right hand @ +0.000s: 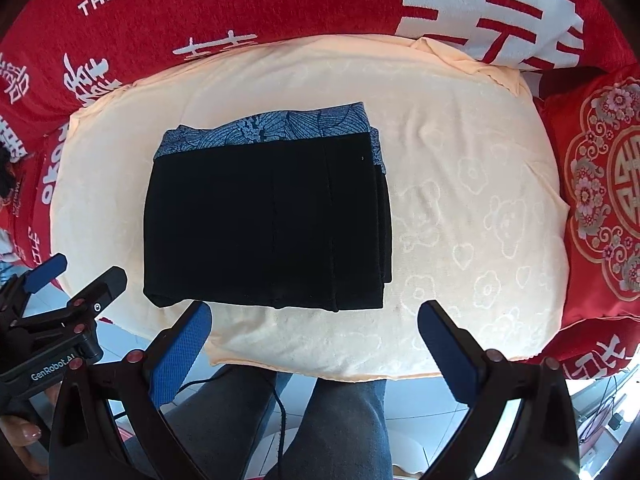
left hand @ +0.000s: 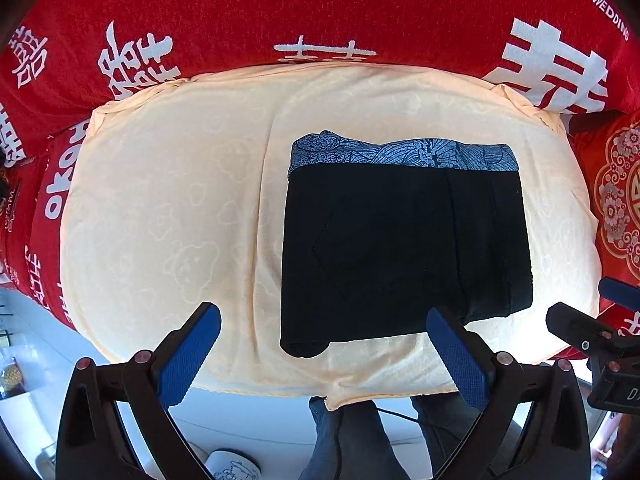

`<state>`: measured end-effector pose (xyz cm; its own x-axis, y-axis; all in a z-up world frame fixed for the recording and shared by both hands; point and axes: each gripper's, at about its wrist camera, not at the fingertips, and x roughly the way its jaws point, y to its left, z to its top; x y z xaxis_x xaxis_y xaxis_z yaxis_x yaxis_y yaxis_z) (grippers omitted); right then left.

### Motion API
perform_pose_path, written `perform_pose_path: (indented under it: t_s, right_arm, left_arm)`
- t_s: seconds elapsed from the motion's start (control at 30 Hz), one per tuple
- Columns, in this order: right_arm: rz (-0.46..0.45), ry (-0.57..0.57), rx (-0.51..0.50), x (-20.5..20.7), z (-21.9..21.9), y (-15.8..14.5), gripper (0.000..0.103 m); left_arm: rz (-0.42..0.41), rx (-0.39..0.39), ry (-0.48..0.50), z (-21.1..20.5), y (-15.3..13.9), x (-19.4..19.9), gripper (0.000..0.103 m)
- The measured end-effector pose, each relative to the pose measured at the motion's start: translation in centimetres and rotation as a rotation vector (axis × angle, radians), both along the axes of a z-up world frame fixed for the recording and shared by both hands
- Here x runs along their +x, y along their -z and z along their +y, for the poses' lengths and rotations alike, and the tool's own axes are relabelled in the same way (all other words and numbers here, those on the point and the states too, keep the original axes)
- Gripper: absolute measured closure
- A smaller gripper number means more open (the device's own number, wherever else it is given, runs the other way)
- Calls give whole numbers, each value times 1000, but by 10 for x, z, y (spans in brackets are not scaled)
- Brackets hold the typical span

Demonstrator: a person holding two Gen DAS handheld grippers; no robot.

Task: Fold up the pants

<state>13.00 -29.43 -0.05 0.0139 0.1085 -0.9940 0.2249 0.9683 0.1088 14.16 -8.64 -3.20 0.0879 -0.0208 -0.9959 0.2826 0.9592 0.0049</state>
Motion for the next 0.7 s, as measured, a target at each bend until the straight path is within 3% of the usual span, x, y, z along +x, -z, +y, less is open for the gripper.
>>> perform_pose_path:
  t_s: [0.27, 0.5, 0.7]
  right_arm:
    - [-1, -13, -13, 2, 5, -3, 0]
    - [7, 37, -37, 1, 9, -5, 0]
    - [6, 30, -68, 1, 12, -14, 0]
  left_arm:
    - [29, -9, 52, -7, 5, -1, 0]
    - [1, -49, 133, -12, -6, 0, 0]
    - [-43, -99, 82, 4, -23, -3, 0]
